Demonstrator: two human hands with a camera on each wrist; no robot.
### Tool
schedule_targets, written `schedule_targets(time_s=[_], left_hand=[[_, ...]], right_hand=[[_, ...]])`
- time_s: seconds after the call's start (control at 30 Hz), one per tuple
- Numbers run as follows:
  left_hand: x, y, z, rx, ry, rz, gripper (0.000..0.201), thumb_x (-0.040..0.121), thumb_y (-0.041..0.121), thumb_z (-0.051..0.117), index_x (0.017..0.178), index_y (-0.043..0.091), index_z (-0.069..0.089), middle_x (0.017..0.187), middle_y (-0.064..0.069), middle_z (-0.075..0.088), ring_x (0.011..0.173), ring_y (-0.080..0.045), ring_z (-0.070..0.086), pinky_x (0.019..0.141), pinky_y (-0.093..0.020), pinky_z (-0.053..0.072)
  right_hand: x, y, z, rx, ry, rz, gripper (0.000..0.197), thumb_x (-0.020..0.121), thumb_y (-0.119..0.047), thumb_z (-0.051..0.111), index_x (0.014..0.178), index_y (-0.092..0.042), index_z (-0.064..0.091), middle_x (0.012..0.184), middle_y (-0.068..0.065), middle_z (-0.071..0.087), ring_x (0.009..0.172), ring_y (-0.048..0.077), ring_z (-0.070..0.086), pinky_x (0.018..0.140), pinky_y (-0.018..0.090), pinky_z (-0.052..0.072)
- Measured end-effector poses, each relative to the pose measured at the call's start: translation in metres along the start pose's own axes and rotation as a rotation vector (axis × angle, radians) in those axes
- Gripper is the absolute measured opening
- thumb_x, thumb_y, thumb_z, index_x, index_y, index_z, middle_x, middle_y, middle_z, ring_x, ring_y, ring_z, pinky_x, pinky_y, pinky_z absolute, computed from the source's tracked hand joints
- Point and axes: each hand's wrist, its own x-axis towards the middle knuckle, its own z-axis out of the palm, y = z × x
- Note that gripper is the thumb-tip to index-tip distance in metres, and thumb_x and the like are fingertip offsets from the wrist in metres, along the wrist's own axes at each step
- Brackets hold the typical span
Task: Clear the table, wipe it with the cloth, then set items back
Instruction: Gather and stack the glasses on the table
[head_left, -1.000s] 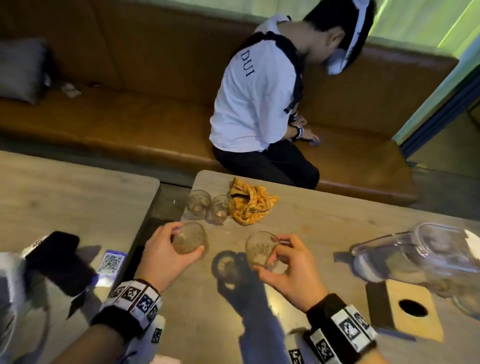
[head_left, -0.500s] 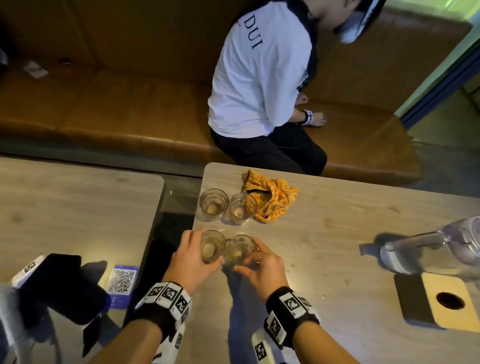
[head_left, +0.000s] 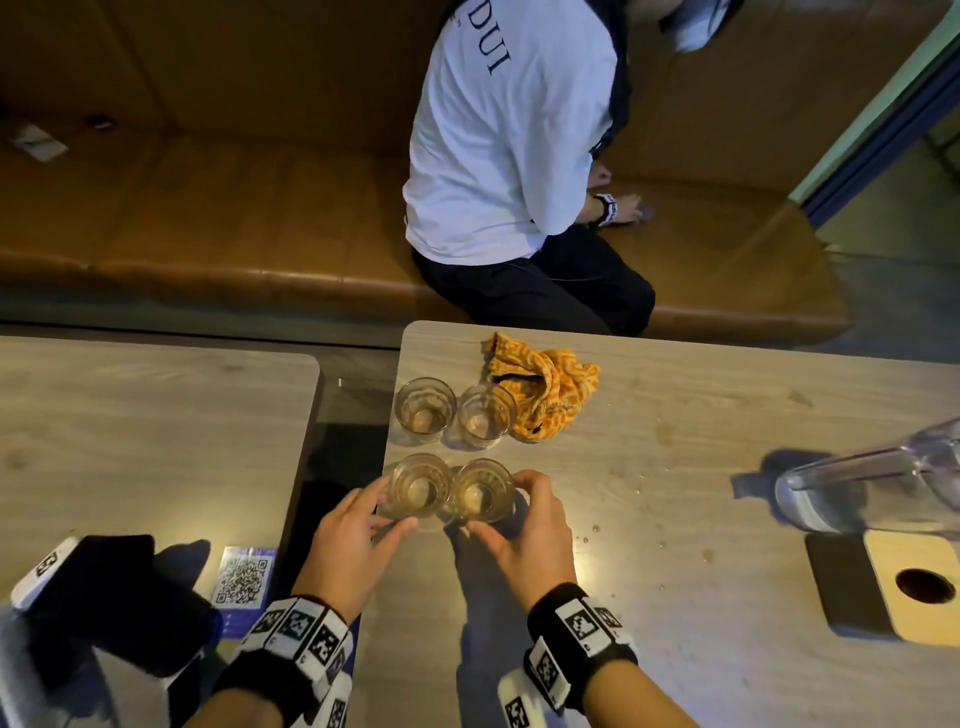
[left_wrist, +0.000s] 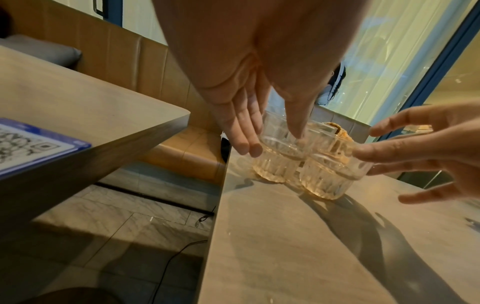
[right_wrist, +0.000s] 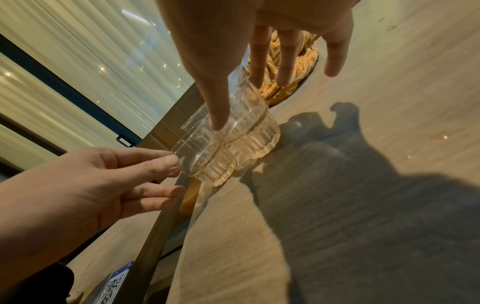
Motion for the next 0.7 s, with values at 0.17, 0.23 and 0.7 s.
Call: schedule_targets(time_s=[0.17, 0.23, 0.7], left_hand=[[0.014, 0.005, -0.003, 0.011, -0.010, 0.009, 0.062, 0.085, 0.033, 0.072, 0.141, 0.023, 0.049, 0.118, 0.005, 0.059, 0.089, 0.002, 0.064, 0.086, -0.023, 0.055], [0.016, 0.006, -0.003, 0.009, -0.009, 0.015, 0.061, 0.085, 0.032, 0.072, 0.141, 0.023, 0.049, 0.118, 0.005, 0.059, 0.088, 0.001, 0.064, 0.086, -0.023, 0.055], [0.018, 0.012, -0.001, 0.031, 0.000, 0.022, 0.063, 0.084, 0.029, 0.074, 0.141, 0.022, 0.048, 0.120, 0.006, 0.059, 0.082, 0.005, 0.063, 0.069, -0.002, 0.044]], right_hand=[[0.009, -0.001, 0.003, 0.011, 0.019, 0.005, 0.063, 0.072, -0.040, 0.081, 0.112, -0.047, 0.033, 0.118, -0.012, 0.054, 0.115, 0.015, 0.051, 0.096, 0.039, 0.045], [0.012, 0.000, 0.002, 0.010, 0.027, -0.008, 0.063, 0.073, -0.040, 0.081, 0.110, -0.049, 0.031, 0.116, -0.016, 0.052, 0.116, 0.013, 0.050, 0.098, 0.040, 0.044], [0.018, 0.004, 0.003, 0.087, 0.023, -0.014, 0.062, 0.074, -0.034, 0.083, 0.120, -0.035, 0.041, 0.121, -0.011, 0.057, 0.113, 0.009, 0.052, 0.093, 0.025, 0.041]])
